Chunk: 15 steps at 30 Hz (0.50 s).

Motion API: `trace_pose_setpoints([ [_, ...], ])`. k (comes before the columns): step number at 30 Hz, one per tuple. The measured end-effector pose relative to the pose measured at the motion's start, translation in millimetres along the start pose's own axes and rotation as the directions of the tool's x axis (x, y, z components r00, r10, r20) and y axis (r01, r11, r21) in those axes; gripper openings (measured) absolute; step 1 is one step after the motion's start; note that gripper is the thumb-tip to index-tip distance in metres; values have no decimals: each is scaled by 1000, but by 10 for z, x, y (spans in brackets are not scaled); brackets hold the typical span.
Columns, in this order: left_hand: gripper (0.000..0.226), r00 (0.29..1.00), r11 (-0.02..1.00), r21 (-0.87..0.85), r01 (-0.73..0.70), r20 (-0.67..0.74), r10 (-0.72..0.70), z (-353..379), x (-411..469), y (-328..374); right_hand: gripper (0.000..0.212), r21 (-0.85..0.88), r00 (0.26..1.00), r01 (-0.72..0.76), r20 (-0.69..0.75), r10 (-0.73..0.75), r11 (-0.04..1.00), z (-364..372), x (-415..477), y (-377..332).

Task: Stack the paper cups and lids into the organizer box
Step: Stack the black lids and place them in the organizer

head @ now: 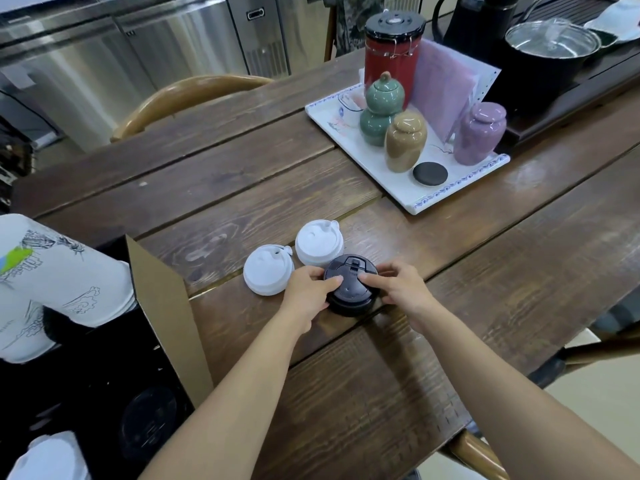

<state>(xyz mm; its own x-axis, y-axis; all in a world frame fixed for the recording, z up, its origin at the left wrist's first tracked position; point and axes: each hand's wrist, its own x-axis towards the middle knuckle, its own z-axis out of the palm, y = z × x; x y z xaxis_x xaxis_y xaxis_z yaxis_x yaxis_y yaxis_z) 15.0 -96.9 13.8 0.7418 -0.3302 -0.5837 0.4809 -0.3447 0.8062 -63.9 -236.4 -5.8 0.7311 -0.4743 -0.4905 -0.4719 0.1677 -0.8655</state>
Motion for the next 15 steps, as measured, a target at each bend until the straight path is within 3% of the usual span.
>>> trace_pose_setpoints([
  [4, 35, 993, 993, -40, 115, 13, -115, -44, 54, -55, 35, -29, 1000, 10, 13, -9, 1000, -6, 41, 6],
  [10, 36, 987, 983, -86, 160, 28, -158, 39, 111, -62, 18, -51, 993, -65, 100, 70, 997, -38, 42, 12],
  [12, 26, 980, 974, -119, 194, 65, -187, 38, 119, -55, 14, -27, 991, -72, 107, 75, 997, -40, 37, 17],
  [15, 18, 959, 940, -215, 263, 163, -231, -52, 106, -93, 21, -18, 991, -58, 116, 59, 998, -32, 5, 26],
])
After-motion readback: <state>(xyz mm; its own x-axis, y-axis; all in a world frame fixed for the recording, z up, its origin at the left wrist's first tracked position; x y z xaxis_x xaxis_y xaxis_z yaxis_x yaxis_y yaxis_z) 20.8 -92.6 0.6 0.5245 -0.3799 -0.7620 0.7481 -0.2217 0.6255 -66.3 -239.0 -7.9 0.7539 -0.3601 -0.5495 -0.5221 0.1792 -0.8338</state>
